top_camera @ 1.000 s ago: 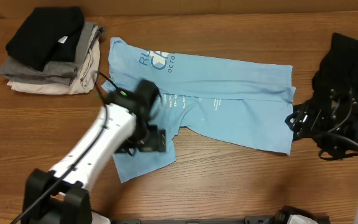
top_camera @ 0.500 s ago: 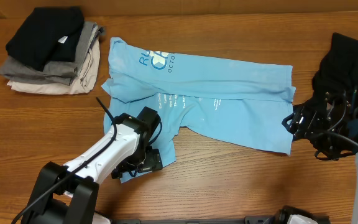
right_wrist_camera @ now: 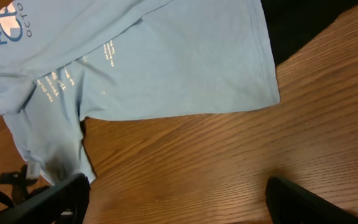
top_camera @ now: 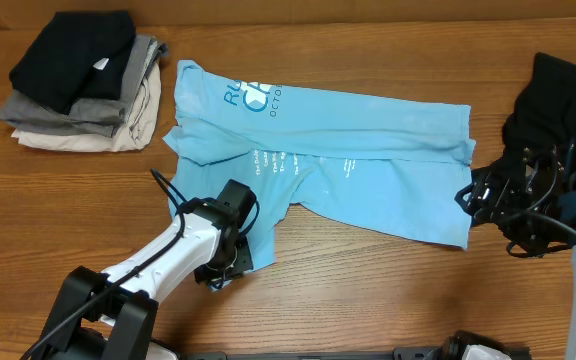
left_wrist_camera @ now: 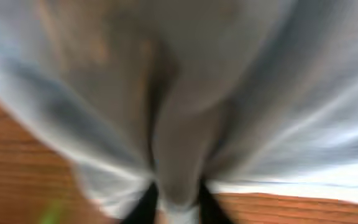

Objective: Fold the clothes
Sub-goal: 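Grasp the shirt's near bottom edge with the left gripper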

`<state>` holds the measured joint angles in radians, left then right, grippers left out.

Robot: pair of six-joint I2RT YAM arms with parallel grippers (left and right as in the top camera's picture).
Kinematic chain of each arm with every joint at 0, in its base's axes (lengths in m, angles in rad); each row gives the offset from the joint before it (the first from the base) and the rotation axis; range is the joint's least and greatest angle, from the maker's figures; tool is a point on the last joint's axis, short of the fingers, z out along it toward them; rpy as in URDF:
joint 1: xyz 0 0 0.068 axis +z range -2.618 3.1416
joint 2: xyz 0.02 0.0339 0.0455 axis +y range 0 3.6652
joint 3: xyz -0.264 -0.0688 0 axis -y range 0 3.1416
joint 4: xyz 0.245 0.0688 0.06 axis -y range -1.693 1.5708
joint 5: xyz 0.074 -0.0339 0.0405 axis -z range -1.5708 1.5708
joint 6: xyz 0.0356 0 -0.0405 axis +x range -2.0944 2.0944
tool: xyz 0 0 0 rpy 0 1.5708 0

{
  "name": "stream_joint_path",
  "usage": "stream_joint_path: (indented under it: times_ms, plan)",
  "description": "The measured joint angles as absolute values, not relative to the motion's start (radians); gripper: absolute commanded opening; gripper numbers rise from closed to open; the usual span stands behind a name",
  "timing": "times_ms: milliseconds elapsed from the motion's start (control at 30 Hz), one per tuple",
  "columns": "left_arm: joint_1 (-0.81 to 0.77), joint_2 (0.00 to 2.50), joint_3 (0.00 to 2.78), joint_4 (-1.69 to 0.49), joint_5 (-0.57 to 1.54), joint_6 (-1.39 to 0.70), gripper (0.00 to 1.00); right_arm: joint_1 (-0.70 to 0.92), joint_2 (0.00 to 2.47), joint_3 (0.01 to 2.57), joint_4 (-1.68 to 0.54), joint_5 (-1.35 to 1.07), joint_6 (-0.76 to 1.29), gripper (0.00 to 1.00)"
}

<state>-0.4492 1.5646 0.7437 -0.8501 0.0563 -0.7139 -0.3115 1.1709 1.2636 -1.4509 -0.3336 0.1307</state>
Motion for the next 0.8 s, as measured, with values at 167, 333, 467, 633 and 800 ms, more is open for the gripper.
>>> stream_joint_path:
  times_ms: [167,333,467,633,800]
  plan:
    - [-0.444,1.566,0.755,-0.891,0.062,-0.696,0.04,-0.311,1.171,1.259,-1.449,-0.334,0.131,0.84]
    - [-0.408,1.574,0.860,-1.004,0.063,-0.641,0.04,-0.311,1.172,1.190,-1.395,-0.326,0.131,0.84]
    - [-0.368,1.574,1.013,-1.079,0.052,-0.580,0.04,-0.302,1.178,1.075,-1.313,-0.295,0.154,0.80]
    - [-0.351,1.574,1.147,-1.137,0.016,-0.529,0.04,-0.286,1.208,0.952,-1.197,-0.261,0.230,0.78]
    - [-0.345,1.574,1.192,-1.148,-0.041,-0.511,0.04,-0.286,1.243,0.878,-1.123,-0.201,0.319,0.79]
